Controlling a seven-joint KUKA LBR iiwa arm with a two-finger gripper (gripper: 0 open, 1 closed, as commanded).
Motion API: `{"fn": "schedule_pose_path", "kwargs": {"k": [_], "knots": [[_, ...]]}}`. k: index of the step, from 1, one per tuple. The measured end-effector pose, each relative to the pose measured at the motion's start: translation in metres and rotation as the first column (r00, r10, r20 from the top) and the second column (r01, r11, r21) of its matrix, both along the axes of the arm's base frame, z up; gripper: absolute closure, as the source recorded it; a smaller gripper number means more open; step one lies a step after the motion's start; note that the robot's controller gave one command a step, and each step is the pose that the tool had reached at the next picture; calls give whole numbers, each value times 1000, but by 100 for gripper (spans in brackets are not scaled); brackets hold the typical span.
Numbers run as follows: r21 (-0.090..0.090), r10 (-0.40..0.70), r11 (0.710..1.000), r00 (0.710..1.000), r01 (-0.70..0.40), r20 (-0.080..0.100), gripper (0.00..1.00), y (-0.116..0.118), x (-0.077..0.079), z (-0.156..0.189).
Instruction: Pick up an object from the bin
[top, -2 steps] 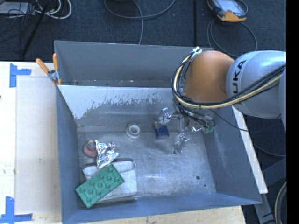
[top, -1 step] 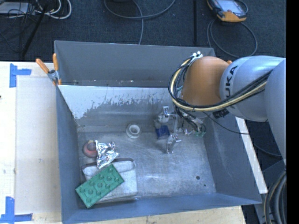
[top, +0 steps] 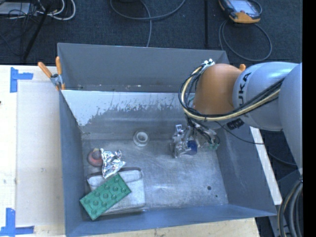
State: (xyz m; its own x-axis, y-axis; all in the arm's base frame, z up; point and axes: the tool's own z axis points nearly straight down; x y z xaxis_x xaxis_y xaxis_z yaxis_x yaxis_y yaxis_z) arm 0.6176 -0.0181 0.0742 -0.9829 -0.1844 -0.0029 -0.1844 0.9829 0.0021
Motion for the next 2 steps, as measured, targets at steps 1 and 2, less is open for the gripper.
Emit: {"fn": "schedule_pose_path", "kwargs": {"k": [1, 2], "knots": [[-1, 0, 1000, 1000, 0, 5, 0, 0, 0, -1], [-6, -9, 1000, 1000, 9, 1, 0, -83, -1, 15]]}}
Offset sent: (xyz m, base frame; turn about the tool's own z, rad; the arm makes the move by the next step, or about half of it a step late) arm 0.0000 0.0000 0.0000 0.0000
